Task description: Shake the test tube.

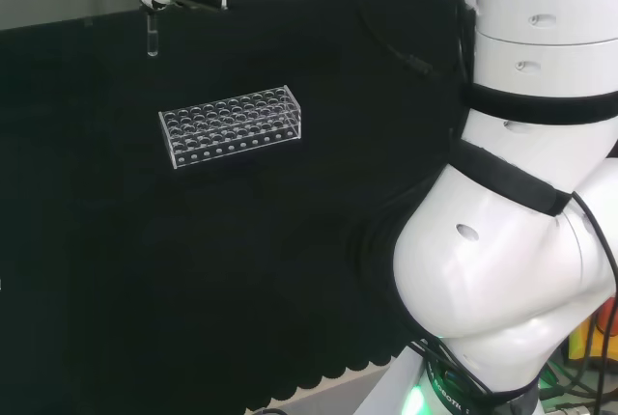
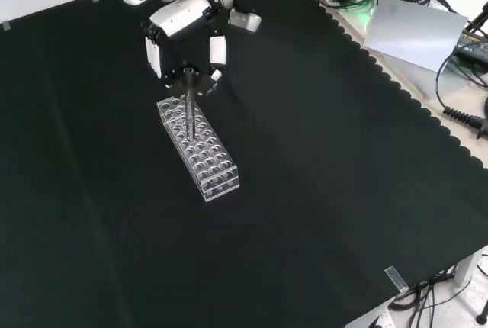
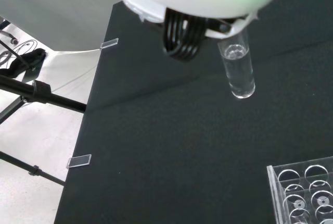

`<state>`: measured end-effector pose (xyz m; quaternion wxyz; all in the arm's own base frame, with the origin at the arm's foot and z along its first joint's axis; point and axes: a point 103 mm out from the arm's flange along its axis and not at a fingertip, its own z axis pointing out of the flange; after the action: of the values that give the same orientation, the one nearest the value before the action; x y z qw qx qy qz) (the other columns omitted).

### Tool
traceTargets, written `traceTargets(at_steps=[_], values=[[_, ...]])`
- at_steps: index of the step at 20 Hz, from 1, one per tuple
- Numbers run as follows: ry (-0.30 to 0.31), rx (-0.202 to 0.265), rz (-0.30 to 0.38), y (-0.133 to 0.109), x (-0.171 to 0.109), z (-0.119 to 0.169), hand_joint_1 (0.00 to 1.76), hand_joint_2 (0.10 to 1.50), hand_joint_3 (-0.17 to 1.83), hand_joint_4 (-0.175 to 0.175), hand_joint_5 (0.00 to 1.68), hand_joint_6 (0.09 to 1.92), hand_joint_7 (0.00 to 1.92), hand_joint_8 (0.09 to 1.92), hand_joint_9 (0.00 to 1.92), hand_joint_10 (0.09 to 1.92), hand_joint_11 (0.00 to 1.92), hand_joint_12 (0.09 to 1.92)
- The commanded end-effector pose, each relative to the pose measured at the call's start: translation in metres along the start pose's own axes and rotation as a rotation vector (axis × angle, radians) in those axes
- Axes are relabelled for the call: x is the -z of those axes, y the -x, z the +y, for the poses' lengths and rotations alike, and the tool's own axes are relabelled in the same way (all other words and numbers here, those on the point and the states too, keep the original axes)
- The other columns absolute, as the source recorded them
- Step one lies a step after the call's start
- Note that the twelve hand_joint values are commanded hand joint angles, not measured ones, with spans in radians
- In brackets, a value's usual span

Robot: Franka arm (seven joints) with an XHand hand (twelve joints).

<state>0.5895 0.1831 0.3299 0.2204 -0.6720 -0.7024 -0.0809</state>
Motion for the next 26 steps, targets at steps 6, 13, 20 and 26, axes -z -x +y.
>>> traceTargets(at_steps=[6,13,20,26], values=[[0.056,-0.209,-0.106,0.112,0.040,-0.021,1.32,0.57,0.79,-0.175,1.28,0.68,1.33,0.69,1.58,0.70,1.08,1.02],[0.101,-0.379,-0.194,0.197,0.074,-0.048,1.32,0.57,0.79,-0.175,1.28,0.68,1.33,0.69,1.58,0.70,1.08,1.02],[0.124,-0.422,-0.217,0.220,0.095,-0.057,1.32,0.57,0.79,-0.175,1.28,0.68,1.33,0.69,1.58,0.70,1.08,1.03],[0.096,-0.347,-0.206,0.179,0.075,-0.040,1.32,0.57,0.79,-0.175,1.28,0.68,1.33,0.69,1.58,0.70,1.08,1.03]])
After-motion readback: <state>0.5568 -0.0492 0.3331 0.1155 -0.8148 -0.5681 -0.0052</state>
